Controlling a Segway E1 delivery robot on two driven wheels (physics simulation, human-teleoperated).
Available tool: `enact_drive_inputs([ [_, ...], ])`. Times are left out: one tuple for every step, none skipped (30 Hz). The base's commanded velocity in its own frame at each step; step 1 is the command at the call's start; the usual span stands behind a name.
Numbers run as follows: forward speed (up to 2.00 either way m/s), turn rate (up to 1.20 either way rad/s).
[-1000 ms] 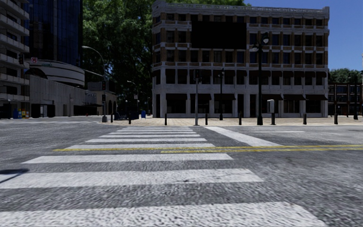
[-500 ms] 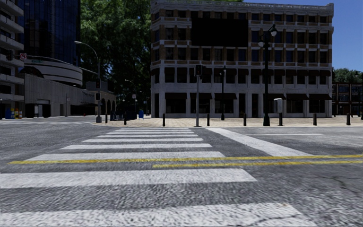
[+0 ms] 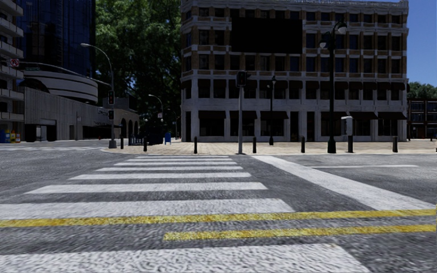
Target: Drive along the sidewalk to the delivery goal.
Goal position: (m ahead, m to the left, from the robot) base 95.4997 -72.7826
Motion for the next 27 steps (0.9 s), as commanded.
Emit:
enact_drive_inputs([
  [2.00, 0.00],
  [2.00, 0.00],
  [2.00, 0.00],
  [2.00, 0.00],
  [2.00, 0.00],
  [2.00, 0.00],
  [2.00, 0.00],
  [2.00, 0.00],
  [2.00, 0.00],
  [2.00, 0.00],
  [2.00, 0.00],
  [2.00, 0.00],
  [2.00, 0.00],
  [2.00, 0.00],
  [2.00, 0.00],
  [2.00, 0.00],
  [2.00, 0.00],
  [2.00, 0.03],
  [2.00, 0.06],
  [2.00, 0.14],
  [2.00, 0.17],
  [2.00, 0.17],
  [2.00, 0.18],
  [2.00, 0.18],
  [2.00, 0.18],
  [2.00, 0.18],
  [2.00, 0.18],
])
